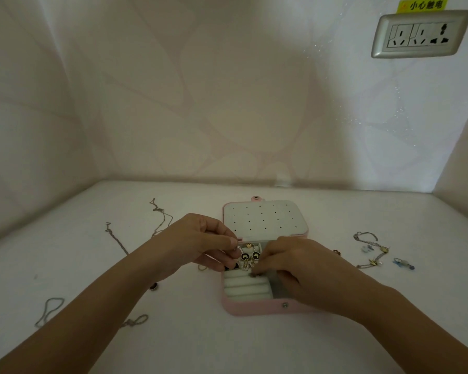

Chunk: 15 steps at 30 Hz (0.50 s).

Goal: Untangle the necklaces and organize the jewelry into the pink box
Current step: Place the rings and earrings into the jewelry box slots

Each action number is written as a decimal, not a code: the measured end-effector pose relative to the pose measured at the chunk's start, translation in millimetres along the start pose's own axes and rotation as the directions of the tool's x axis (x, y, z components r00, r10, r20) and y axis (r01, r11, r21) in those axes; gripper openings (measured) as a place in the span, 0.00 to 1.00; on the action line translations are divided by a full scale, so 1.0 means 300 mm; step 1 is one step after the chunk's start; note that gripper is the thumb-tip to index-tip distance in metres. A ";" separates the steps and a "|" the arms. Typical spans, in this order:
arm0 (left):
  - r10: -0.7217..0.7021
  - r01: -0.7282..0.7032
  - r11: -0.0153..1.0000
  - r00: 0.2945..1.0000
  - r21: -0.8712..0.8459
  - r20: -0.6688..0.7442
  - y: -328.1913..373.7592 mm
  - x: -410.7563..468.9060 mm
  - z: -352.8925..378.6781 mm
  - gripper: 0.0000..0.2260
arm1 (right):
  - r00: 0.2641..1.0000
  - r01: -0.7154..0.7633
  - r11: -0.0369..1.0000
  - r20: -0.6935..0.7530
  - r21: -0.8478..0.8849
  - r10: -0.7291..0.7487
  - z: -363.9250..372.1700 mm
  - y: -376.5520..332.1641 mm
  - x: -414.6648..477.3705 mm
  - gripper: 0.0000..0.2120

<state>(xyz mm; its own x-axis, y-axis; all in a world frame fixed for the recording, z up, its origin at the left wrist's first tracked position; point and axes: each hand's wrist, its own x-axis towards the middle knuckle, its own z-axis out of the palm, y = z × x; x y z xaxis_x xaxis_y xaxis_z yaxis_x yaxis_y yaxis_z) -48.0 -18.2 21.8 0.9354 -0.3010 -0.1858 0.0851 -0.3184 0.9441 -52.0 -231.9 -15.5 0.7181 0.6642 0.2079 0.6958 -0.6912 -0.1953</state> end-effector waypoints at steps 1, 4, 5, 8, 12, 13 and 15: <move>-0.001 0.001 1.000 1.000 0.013 0.002 -0.001 0.000 -0.001 0.03 | 1.000 -0.001 1.000 0.001 0.003 0.001 0.003 0.002 0.001 0.24; -0.009 0.008 0.998 1.000 0.055 0.003 -0.004 0.002 -0.004 0.03 | 1.000 0.003 1.000 -0.030 0.010 -0.003 0.011 0.007 0.002 0.23; -0.017 0.017 0.998 1.000 0.064 0.004 -0.004 0.002 -0.004 0.03 | 0.999 0.003 1.000 -0.047 0.013 -0.003 0.013 0.010 0.001 0.21; -0.042 0.041 0.997 0.999 0.069 0.017 -0.007 0.004 -0.003 0.03 | 0.998 0.002 1.000 -0.060 0.022 0.000 0.012 0.017 -0.001 0.20; -0.057 0.055 0.998 0.998 0.041 0.028 -0.014 0.012 -0.001 0.02 | 0.991 0.059 0.998 -0.119 -0.013 -0.060 0.008 0.020 -0.005 0.21; -0.057 0.056 0.998 0.998 0.039 0.031 -0.016 0.013 0.000 0.03 | 0.990 0.065 0.998 -0.123 -0.019 -0.067 0.007 0.020 -0.006 0.20; -0.056 0.055 0.998 0.998 0.042 0.037 -0.019 0.016 0.000 0.03 | 0.993 0.056 0.998 -0.105 0.009 -0.055 0.006 0.016 -0.007 0.17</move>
<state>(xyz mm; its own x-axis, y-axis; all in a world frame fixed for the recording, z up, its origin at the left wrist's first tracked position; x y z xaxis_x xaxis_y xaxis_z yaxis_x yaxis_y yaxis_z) -44.0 -17.9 15.5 0.9159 -0.3152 -0.2486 0.1220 -0.3715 0.9204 -50.2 -236.3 -18.6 0.6734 0.6674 0.3179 0.7350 -0.6504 -0.1916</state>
